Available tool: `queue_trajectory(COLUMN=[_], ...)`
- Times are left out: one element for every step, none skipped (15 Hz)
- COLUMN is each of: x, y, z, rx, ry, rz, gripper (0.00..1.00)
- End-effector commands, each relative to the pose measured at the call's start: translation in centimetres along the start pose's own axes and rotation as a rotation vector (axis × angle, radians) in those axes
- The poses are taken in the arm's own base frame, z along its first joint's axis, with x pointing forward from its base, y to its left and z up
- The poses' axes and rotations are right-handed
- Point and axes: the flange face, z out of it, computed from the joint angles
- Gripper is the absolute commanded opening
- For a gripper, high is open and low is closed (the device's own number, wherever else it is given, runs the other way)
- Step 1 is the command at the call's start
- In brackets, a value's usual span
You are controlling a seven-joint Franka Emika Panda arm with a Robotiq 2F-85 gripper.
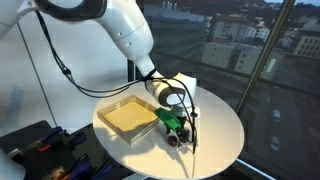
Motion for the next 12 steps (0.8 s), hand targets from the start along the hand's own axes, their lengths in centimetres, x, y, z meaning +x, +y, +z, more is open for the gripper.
queue_trajectory(x=[0.77, 0.79, 0.8, 0.82, 0.83, 0.83, 0.86, 0.93, 0.92, 0.92, 0.92, 0.91], y=[0.28, 0.28, 0.29, 0.3, 0.31, 0.31, 0.32, 0.34, 0.34, 0.35, 0.35, 0.36], z=[-0.11, -0.1, -0.09, -0.08, -0.07, -0.06, -0.11, -0.16, -0.13, -0.13, -0.21, -0.3], rx=[0.012, 0.012, 0.012, 0.012, 0.011, 0.011, 0.01, 0.01, 0.008, 0.007, 0.005, 0.003], ry=[0.008, 0.008, 0.009, 0.009, 0.009, 0.008, 0.009, 0.011, 0.01, 0.009, 0.008, 0.01], rz=[0.015, 0.016, 0.016, 0.016, 0.016, 0.016, 0.016, 0.016, 0.016, 0.016, 0.016, 0.016], gripper=[0.78, 0.7, 0.7, 0.61, 0.54, 0.44, 0.36, 0.35, 0.35, 0.35, 0.35, 0.35])
